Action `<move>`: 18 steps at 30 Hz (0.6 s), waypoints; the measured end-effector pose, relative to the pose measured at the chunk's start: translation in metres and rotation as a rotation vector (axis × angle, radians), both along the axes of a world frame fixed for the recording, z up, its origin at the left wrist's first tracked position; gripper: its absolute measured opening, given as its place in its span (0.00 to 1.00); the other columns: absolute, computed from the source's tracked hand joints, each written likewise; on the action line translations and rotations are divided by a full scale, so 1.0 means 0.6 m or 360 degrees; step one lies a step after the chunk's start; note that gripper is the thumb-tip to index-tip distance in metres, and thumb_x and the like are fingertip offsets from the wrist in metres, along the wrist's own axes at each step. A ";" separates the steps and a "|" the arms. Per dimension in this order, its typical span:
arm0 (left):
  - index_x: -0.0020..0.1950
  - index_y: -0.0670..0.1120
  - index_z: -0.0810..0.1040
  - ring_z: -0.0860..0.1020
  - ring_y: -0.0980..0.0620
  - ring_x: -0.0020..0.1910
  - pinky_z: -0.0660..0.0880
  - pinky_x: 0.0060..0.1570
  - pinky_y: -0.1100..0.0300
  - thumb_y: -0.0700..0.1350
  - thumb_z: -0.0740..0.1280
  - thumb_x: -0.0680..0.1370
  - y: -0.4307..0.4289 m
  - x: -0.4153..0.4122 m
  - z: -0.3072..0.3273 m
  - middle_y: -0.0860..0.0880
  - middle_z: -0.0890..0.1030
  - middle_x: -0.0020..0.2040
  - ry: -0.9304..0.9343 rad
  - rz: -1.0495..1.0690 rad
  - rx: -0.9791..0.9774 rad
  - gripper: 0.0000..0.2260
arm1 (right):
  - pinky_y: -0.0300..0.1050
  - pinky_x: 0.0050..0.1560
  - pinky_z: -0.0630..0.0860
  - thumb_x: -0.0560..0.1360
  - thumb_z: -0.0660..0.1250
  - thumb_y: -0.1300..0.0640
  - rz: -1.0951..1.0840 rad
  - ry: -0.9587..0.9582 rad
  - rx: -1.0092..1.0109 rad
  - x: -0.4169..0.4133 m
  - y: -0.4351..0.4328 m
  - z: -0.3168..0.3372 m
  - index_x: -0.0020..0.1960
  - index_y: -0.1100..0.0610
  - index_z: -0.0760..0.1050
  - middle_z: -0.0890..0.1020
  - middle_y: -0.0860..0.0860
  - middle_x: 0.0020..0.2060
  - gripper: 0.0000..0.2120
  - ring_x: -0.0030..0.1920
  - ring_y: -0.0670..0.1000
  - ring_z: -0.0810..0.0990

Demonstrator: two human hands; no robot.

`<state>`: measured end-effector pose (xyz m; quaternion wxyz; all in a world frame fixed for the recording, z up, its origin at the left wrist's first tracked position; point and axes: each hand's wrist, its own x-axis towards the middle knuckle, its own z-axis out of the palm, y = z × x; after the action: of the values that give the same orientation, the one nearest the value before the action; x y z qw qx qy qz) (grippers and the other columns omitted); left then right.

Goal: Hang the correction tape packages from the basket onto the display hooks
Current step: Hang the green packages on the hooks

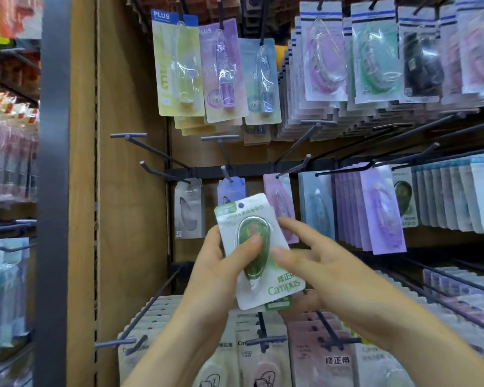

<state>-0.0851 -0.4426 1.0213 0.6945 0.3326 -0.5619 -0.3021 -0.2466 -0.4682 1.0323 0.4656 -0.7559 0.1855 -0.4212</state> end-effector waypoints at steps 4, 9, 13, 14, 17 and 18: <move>0.59 0.47 0.80 0.84 0.42 0.52 0.81 0.47 0.47 0.43 0.67 0.78 0.004 -0.020 0.000 0.44 0.85 0.52 0.0081 -0.0038 -0.0014 0.10 | 0.54 0.50 0.83 0.74 0.72 0.62 -0.0064 -0.0185 -0.0094 0.006 0.000 -0.026 0.63 0.36 0.72 0.87 0.51 0.47 0.26 0.48 0.53 0.86; 0.58 0.45 0.81 0.84 0.42 0.51 0.80 0.52 0.42 0.42 0.69 0.77 0.008 -0.027 0.006 0.44 0.86 0.51 0.0024 0.0083 -0.0094 0.10 | 0.53 0.40 0.83 0.75 0.71 0.63 -0.0069 -0.0324 -0.0018 0.000 0.005 -0.038 0.61 0.39 0.74 0.86 0.52 0.48 0.22 0.49 0.56 0.85; 0.58 0.44 0.79 0.84 0.45 0.49 0.79 0.47 0.49 0.46 0.72 0.70 0.013 -0.027 0.007 0.47 0.86 0.49 0.0044 0.0198 -0.0214 0.17 | 0.45 0.29 0.79 0.76 0.69 0.61 -0.0140 -0.0425 0.0013 -0.017 0.014 -0.040 0.49 0.47 0.81 0.85 0.54 0.45 0.09 0.39 0.56 0.84; 0.58 0.45 0.78 0.84 0.46 0.49 0.79 0.46 0.50 0.48 0.72 0.68 0.014 -0.026 0.008 0.48 0.86 0.49 0.0057 0.0220 -0.0223 0.19 | 0.44 0.28 0.79 0.76 0.69 0.61 -0.0183 -0.0448 -0.0014 -0.020 0.015 -0.042 0.45 0.51 0.82 0.85 0.56 0.44 0.07 0.36 0.54 0.82; 0.56 0.44 0.80 0.84 0.46 0.46 0.79 0.46 0.49 0.48 0.70 0.73 0.017 -0.018 0.017 0.45 0.86 0.48 0.0077 0.0230 -0.0194 0.14 | 0.47 0.28 0.80 0.75 0.69 0.61 -0.0299 -0.0465 -0.0105 -0.034 0.017 -0.048 0.41 0.56 0.83 0.84 0.58 0.38 0.06 0.32 0.52 0.80; 0.54 0.43 0.81 0.84 0.46 0.45 0.79 0.47 0.49 0.47 0.68 0.76 0.018 -0.016 0.021 0.44 0.86 0.48 0.0085 0.0213 -0.0179 0.11 | 0.48 0.28 0.81 0.75 0.70 0.61 -0.0327 -0.0458 -0.0132 -0.039 0.018 -0.049 0.41 0.57 0.83 0.84 0.59 0.38 0.06 0.32 0.54 0.81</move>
<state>-0.0948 -0.4319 1.0341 0.7455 0.3218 -0.5358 -0.2315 -0.2697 -0.4573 1.0026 0.4103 -0.6836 0.1757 -0.5775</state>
